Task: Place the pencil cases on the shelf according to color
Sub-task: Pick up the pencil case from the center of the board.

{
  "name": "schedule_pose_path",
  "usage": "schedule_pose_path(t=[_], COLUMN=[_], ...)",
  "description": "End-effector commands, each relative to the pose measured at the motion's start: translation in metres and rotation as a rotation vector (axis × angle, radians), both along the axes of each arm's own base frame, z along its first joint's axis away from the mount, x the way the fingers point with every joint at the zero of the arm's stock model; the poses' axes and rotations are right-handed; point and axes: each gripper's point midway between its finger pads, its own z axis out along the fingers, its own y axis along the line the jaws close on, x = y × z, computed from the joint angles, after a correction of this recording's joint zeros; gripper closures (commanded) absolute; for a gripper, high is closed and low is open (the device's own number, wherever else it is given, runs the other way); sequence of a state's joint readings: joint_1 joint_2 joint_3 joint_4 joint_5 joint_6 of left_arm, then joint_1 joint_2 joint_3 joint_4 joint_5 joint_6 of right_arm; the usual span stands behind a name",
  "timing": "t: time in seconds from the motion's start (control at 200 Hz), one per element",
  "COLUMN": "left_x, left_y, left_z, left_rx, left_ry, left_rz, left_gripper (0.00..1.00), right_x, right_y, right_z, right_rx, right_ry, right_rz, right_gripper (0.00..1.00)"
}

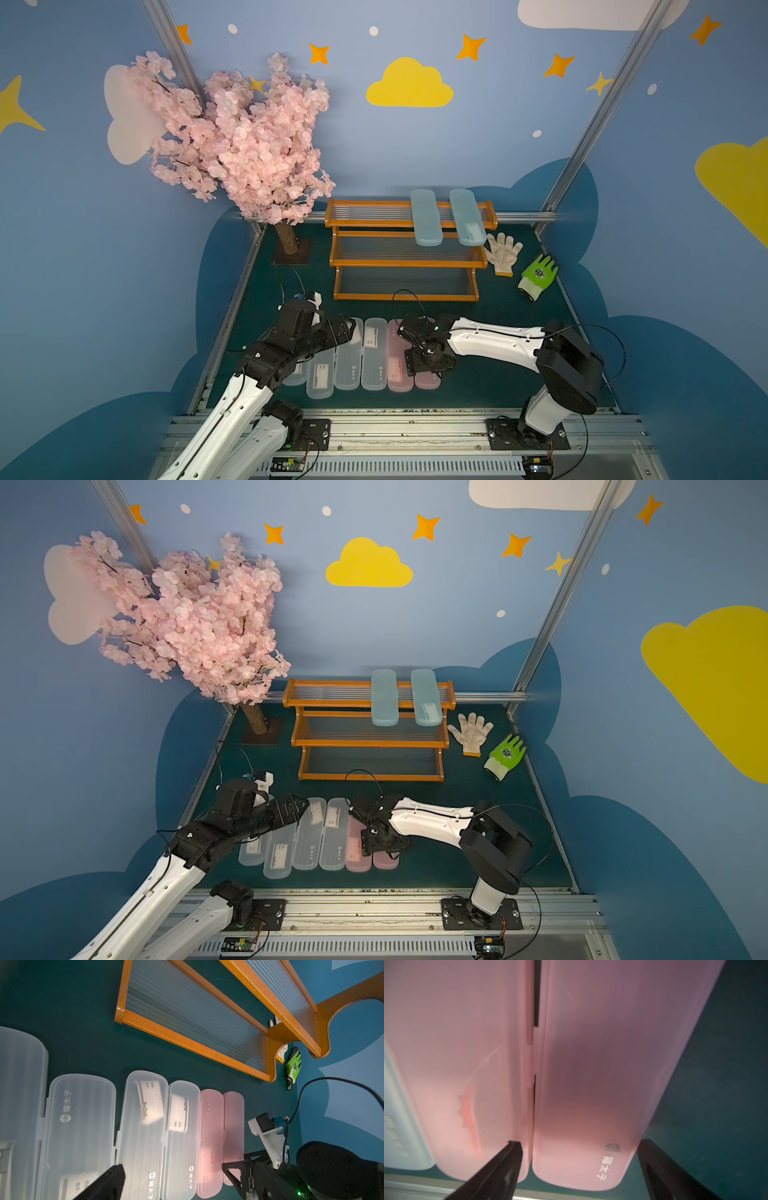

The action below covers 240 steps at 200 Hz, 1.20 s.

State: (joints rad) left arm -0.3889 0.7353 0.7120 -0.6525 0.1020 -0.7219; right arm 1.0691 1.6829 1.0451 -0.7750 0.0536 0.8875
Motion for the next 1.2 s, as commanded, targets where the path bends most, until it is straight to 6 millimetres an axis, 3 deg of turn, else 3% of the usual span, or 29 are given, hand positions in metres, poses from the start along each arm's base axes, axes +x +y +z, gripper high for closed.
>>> schedule_pose_path(t=[0.0, 0.345, 0.666, 1.016, 1.197], left_x=[0.001, 0.007, 0.012, 0.013, 0.013], left_y=[-0.004, -0.012, -0.016, -0.016, -0.016], left_z=[0.003, 0.007, 0.001, 0.000, 0.002], left_rx=[-0.015, -0.037, -0.022, -0.018, -0.014], left_ry=[-0.007, -0.014, -0.004, -0.007, -0.015], left_rz=[-0.011, -0.016, -0.024, -0.024, -0.026], left_gripper=[0.00, 0.00, 0.00, 0.00, 0.00], right_x=[-0.005, -0.015, -0.024, -0.029, -0.026], right_y=[-0.023, -0.066, -0.061, -0.051, -0.055], right_z=[-0.016, 0.004, -0.009, -0.032, -0.023], right_rx=[-0.083, -0.058, 0.007, -0.124, -0.130], right_ry=[0.027, -0.037, -0.038, 0.007, -0.028], right_rz=[-0.050, -0.061, 0.000, 0.037, 0.028], right_gripper=[0.09, 0.08, 0.05, 0.05, 0.06])
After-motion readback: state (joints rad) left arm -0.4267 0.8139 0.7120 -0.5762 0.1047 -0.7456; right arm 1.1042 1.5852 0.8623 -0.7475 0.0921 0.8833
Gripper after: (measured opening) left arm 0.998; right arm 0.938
